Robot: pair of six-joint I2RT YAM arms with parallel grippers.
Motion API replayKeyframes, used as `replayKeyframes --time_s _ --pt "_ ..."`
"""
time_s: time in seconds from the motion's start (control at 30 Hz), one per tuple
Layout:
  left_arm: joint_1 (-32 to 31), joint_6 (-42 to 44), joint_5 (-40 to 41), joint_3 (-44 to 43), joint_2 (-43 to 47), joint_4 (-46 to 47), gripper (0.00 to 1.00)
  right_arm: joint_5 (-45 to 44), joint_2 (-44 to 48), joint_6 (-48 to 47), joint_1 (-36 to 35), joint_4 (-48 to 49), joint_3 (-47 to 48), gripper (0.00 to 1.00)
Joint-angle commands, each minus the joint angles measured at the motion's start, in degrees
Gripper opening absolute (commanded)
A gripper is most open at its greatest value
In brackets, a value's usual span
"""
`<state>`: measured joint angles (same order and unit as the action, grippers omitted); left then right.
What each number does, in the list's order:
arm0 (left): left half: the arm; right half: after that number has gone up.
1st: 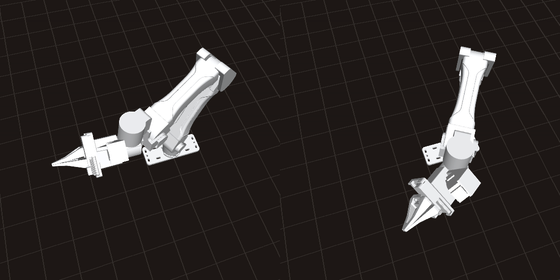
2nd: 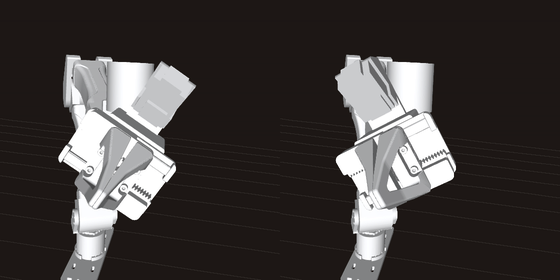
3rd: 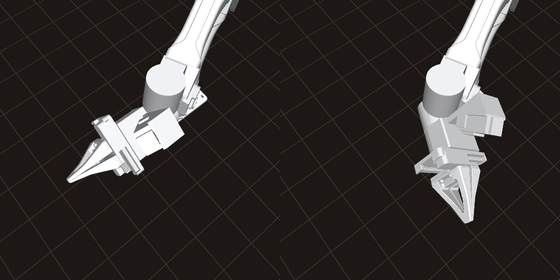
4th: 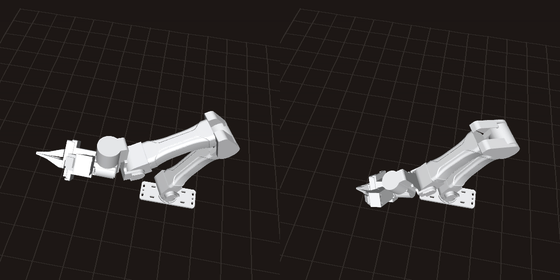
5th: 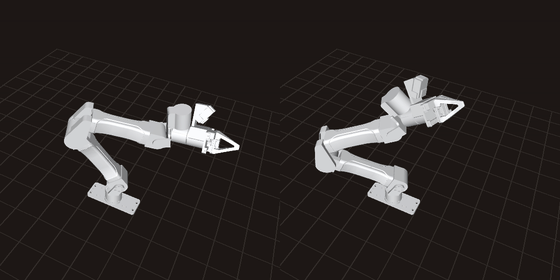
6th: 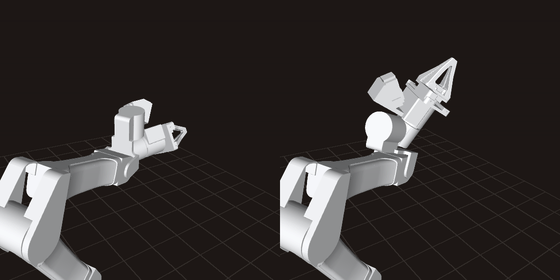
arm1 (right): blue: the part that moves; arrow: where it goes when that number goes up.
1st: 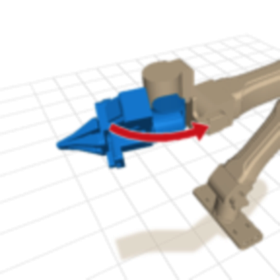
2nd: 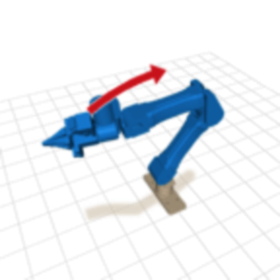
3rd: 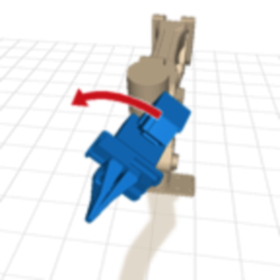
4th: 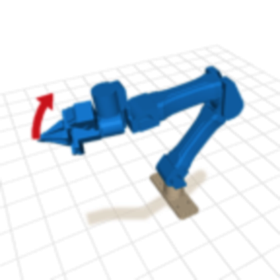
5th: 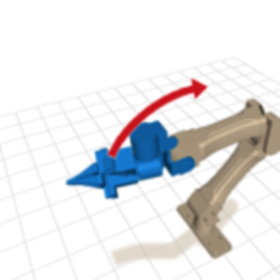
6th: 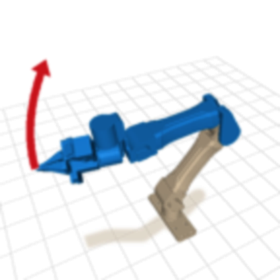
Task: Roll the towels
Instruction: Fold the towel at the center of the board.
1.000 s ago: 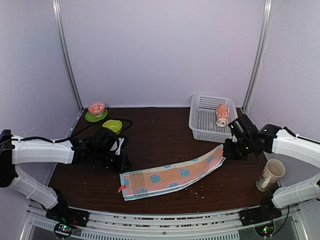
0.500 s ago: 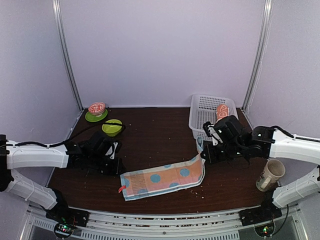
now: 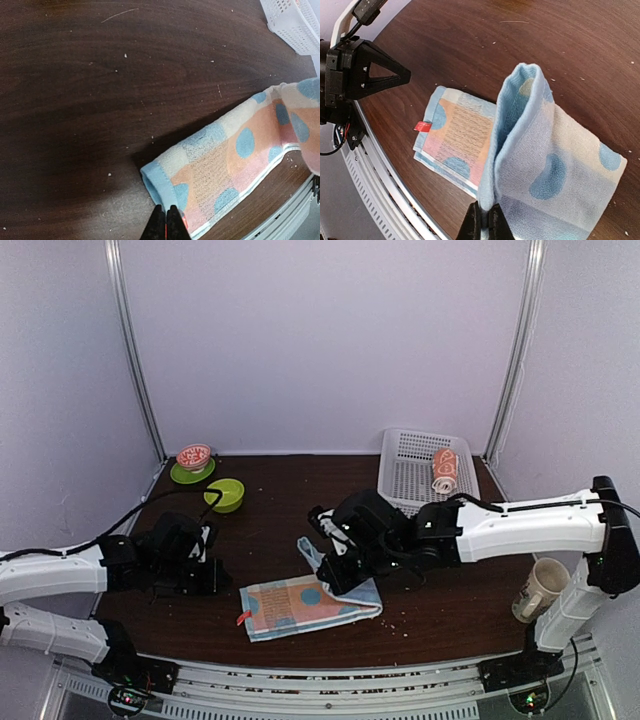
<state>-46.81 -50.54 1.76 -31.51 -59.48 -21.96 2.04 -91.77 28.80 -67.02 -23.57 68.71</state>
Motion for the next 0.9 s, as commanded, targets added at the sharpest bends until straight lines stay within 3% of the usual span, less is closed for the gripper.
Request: replayKeyframes --time_s 0.0,0.5,0.87 --pt "0.3 -1.9 3.7 1.7 4.5 -2.3 0.04 2.1 -5.8 0.6 -2.5 2.8 6.1 0.00" --pt "0.4 -3.6 4.8 5.1 10.8 -3.7 0.04 3.0 -22.5 0.7 -6.4 -2.1 22.5 0.00" --pt "0.4 -4.0 4.5 6.1 11.1 -3.8 0.04 6.4 -26.4 -0.6 -7.8 -3.5 24.6 0.00"
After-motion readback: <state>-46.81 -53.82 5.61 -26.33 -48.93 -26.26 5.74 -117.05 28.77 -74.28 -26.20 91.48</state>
